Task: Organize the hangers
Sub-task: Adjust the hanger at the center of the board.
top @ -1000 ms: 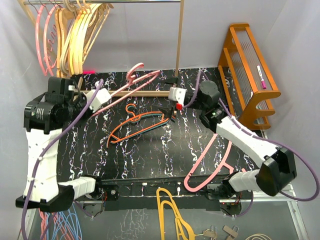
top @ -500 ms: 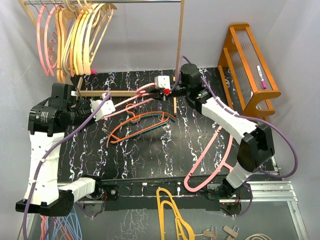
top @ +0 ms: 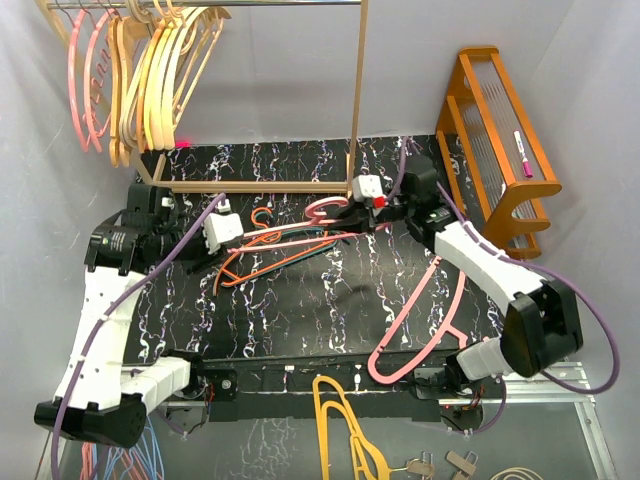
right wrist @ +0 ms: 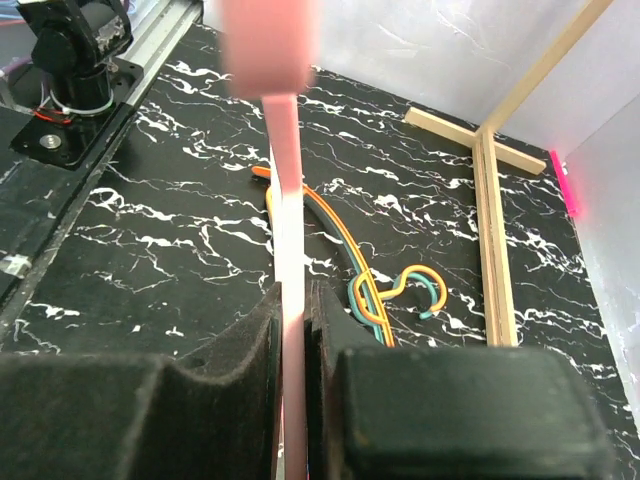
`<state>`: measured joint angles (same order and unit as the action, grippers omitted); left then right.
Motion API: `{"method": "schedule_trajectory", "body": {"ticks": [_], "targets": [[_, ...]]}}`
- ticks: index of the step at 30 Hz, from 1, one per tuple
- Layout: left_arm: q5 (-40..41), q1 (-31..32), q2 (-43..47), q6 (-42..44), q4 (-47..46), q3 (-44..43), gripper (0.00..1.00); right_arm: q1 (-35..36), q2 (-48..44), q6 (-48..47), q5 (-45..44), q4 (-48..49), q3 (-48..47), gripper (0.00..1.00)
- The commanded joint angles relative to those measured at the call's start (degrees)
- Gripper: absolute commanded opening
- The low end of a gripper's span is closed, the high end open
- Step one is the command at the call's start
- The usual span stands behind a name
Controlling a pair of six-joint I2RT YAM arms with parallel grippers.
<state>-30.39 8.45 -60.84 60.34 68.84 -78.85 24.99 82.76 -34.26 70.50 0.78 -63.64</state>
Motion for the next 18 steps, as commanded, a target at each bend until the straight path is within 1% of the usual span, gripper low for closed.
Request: {"method": "schedule_trajectory", "body": {"ticks": [1,3,6,9,12,14,18], "targets": [[-15.4,0.3,6.3,-1.9,-9.2,5.3,0.35,-2.9,-7.0,4.9,3.4,10.4,3.7,0.08],[-18.1,0.3,6.9,-2.2,-11.1,7.2,0.36,-3.5,-8.5,4.9,2.9,10.5,4.8,0.08],[-19.9,0.3,5.1,-1.1,-9.9,6.9,0.33,-4.8,-9.9,5.0,3.7,10.6,5.8,0.08],[-20.4,0.0,3.4,0.3,-9.2,6.3,0.28,-5.4,-10.4,4.9,3.3,10.7,6.4,0.08],[-21.0,-0.2,3.1,0.7,-9.5,6.4,0.19,-5.9,-10.4,4.9,2.8,11.0,6.4,0.08],[-20.8,-0.3,2.6,1.3,-8.7,6.1,0.15,-6.6,-10.5,5.0,2.9,11.0,6.5,0.08],[-19.3,-0.8,1.9,2.7,-7.4,5.7,0.14,-7.9,-10.8,4.9,3.3,11.1,6.7,0.08]]}}
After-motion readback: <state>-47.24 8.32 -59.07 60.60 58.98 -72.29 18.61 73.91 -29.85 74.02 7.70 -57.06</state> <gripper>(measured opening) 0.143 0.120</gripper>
